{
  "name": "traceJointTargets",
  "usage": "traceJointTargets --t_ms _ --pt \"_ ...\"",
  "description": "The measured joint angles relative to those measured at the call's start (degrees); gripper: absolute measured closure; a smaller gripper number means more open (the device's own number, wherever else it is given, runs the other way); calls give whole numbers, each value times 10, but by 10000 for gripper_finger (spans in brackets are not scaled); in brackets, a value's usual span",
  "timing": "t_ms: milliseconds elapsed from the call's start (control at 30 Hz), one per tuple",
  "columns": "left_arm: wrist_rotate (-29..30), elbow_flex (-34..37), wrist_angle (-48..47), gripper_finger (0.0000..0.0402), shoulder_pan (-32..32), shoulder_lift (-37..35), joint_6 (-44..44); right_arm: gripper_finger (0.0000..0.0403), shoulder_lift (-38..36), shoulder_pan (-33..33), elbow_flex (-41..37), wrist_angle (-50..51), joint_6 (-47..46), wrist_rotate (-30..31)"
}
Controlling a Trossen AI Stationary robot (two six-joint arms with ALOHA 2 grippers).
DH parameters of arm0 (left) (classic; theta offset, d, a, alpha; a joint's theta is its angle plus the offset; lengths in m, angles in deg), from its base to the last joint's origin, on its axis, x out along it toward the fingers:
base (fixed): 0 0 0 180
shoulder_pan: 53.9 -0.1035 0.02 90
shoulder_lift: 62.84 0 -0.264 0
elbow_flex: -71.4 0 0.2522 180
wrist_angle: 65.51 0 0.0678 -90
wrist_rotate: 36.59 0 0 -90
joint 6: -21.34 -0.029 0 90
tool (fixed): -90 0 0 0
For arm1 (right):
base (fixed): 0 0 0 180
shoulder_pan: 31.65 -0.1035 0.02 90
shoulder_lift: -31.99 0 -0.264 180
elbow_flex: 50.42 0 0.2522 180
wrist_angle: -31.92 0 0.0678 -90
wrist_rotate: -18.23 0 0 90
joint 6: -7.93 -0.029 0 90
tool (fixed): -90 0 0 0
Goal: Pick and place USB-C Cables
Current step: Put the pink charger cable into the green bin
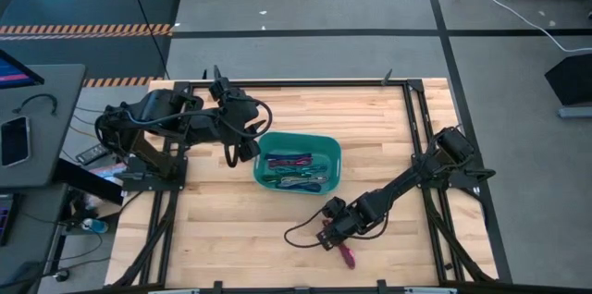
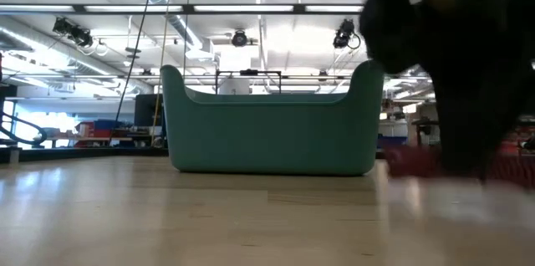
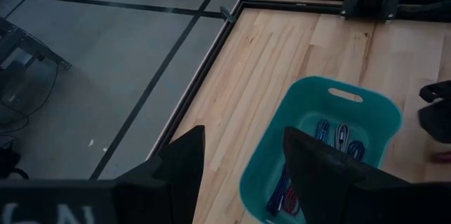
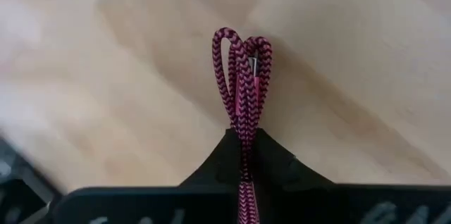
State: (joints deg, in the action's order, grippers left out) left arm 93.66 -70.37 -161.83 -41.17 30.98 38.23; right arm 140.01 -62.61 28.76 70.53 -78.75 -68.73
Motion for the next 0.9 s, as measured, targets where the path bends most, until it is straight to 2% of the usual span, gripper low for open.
traceJointTargets --t_ms 200,367,667,900 --pt "0 0 0 202 0 0 0 385 -55 16 70 80 123 3" --pt "0 0 0 202 0 0 0 385 -107 34 138 162 222 29" --pt "0 0 0 202 0 0 5 385 -132 115 272 366 429 48" --pt "0 0 0 202 0 0 5 385 -131 213 322 372 614 23"
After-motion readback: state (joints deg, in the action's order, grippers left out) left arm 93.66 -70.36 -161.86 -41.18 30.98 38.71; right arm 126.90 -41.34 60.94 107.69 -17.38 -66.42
